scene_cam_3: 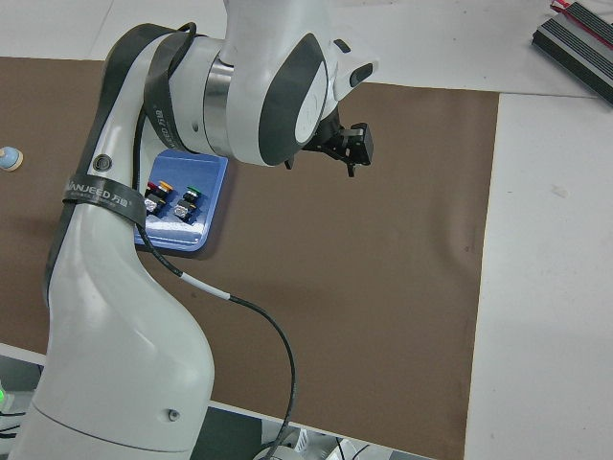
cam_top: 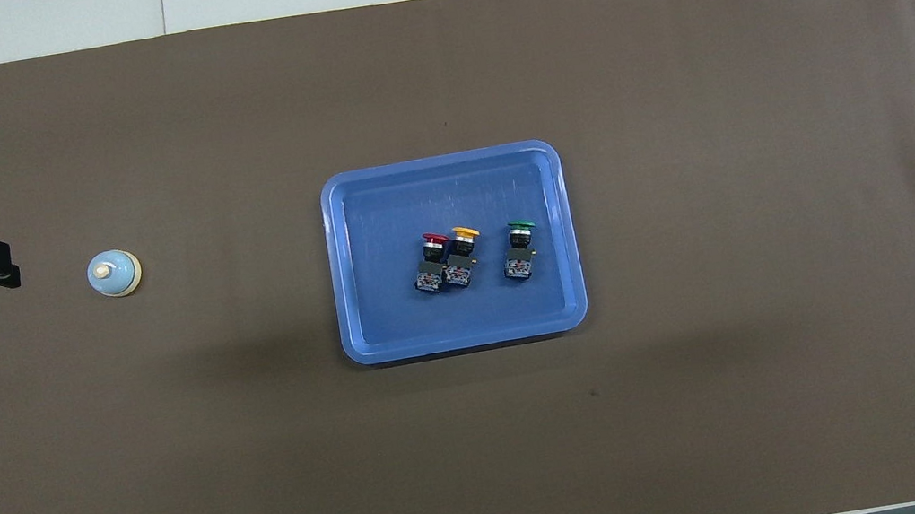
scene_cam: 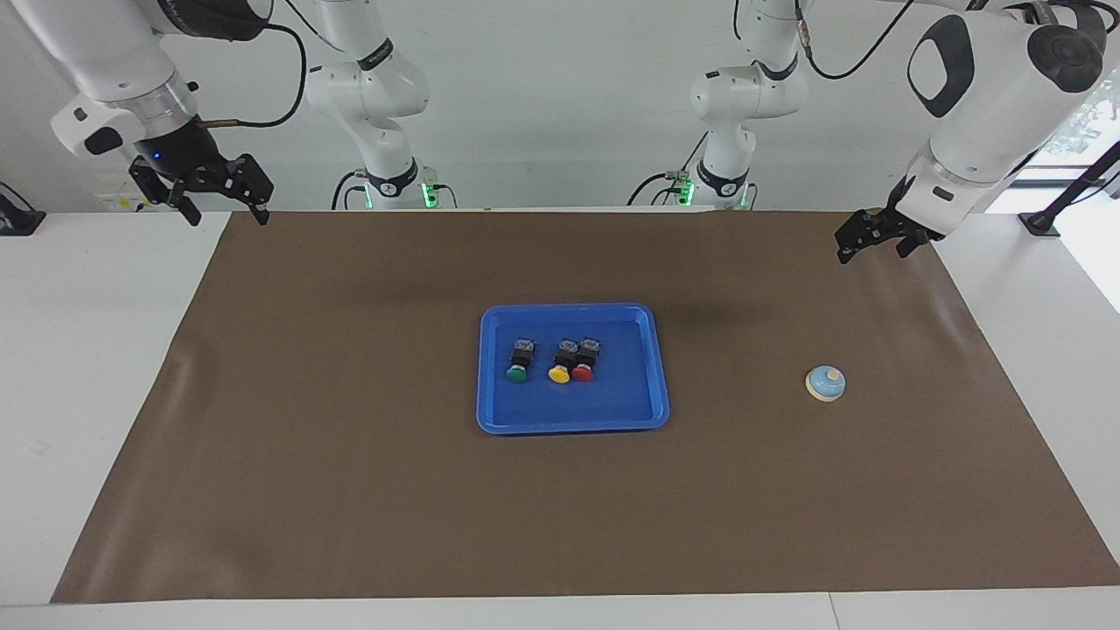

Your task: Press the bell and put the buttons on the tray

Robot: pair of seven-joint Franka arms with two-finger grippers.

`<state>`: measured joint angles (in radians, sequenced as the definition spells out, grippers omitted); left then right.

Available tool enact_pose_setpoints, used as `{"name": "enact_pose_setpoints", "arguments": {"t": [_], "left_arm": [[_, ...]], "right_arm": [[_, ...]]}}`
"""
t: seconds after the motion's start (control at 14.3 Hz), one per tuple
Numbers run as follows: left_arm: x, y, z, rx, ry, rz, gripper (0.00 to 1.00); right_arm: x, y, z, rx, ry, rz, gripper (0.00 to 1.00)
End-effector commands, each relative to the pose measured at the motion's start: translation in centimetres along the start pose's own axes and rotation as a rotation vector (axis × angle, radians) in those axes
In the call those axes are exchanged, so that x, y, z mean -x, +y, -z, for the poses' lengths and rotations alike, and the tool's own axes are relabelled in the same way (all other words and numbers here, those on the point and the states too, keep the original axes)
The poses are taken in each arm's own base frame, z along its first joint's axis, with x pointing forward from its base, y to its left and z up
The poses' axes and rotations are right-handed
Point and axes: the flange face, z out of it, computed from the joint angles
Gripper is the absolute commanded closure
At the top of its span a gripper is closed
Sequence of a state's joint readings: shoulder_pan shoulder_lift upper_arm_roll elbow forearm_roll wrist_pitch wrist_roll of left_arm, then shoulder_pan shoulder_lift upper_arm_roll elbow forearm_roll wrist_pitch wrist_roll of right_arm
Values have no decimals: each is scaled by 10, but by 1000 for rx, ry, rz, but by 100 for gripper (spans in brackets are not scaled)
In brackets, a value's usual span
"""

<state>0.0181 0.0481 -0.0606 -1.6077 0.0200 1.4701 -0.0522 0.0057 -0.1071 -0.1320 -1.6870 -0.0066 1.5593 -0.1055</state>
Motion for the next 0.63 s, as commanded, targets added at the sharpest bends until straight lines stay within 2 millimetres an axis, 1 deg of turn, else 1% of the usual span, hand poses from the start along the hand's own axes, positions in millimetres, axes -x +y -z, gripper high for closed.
{"name": "enact_pose_setpoints", "arguments": {"t": [0.0, 0.07, 0.21, 0.56], "left_arm": [[20, -7, -3, -21, -28, 17, 0], [20, -11, -1, -13, -12, -2, 0], [17, -5, 0, -8, 8, -36, 0], [7, -3, 2, -6, 68, -34, 0]], "right_arm": [[2, 1, 1, 14, -15, -1, 0], [2, 1, 1, 14, -13, -1, 0], [2, 1, 1, 14, -15, -1, 0], [2, 1, 1, 14, -13, -1, 0]]}}
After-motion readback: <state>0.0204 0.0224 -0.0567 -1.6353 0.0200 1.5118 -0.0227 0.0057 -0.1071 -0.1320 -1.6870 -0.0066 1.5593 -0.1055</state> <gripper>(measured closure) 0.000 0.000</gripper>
